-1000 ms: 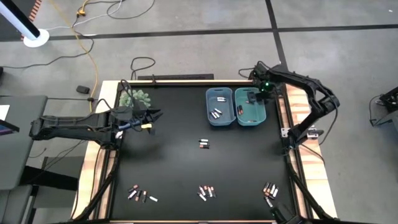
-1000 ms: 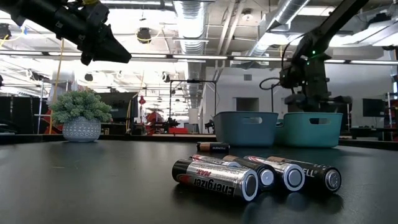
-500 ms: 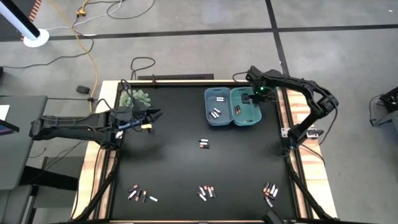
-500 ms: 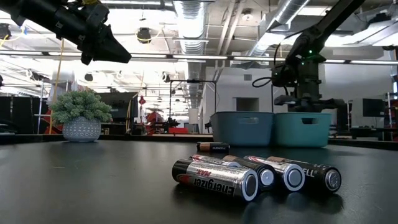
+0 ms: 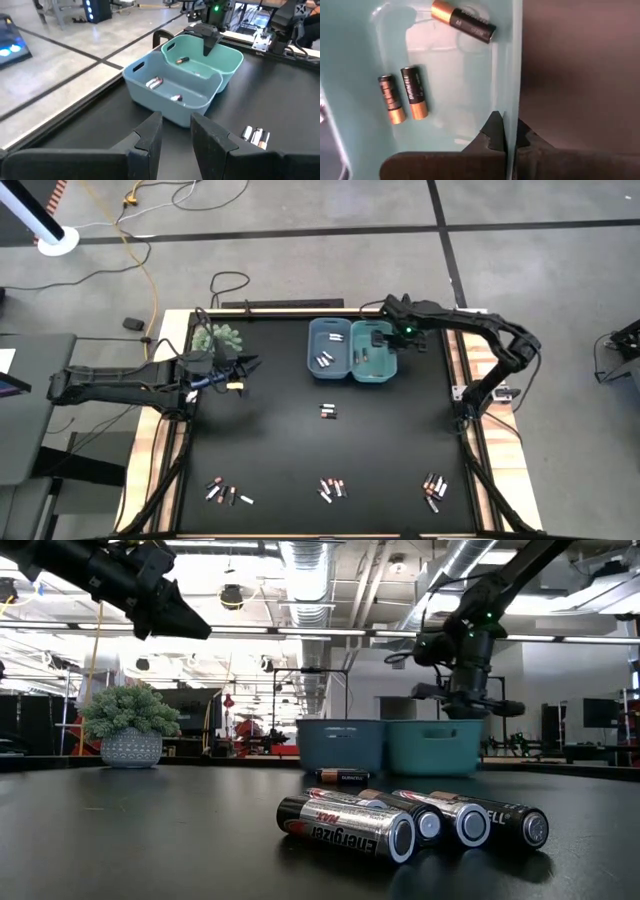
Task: Sort batteries
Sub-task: Move the bins to the top middle of the table
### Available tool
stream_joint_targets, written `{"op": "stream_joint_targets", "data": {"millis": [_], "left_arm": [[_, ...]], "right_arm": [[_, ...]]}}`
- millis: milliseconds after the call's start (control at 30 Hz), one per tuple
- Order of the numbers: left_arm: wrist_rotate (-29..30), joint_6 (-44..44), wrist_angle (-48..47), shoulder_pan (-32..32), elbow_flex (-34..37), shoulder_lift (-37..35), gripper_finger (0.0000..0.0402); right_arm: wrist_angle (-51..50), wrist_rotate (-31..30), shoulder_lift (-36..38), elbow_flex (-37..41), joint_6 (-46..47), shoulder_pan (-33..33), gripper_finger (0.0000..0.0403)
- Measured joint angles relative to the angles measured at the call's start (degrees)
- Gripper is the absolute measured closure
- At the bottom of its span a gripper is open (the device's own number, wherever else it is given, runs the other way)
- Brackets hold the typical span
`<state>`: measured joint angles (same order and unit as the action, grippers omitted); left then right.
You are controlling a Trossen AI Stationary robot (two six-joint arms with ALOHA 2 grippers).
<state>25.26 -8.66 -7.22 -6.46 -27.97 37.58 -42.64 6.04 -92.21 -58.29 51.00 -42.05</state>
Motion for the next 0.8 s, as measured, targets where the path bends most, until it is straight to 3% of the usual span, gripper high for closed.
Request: {"op": "stream_joint_targets", "data": {"millis": [467,800], "left_arm": [[0.85,3.62,0.25,-1.38,-0.02,-1.42,0.0307],[0.85,4.58,-0.59,-1.38,-0.02,-1.38,0.0307]], "right_arm": [[-4.45,0.04,-13.98,-16.04,1.32,6.1,0.0402],[-7.44,-2.73,-13.71,-17.41,3.18,5.52,0.0401]]}}
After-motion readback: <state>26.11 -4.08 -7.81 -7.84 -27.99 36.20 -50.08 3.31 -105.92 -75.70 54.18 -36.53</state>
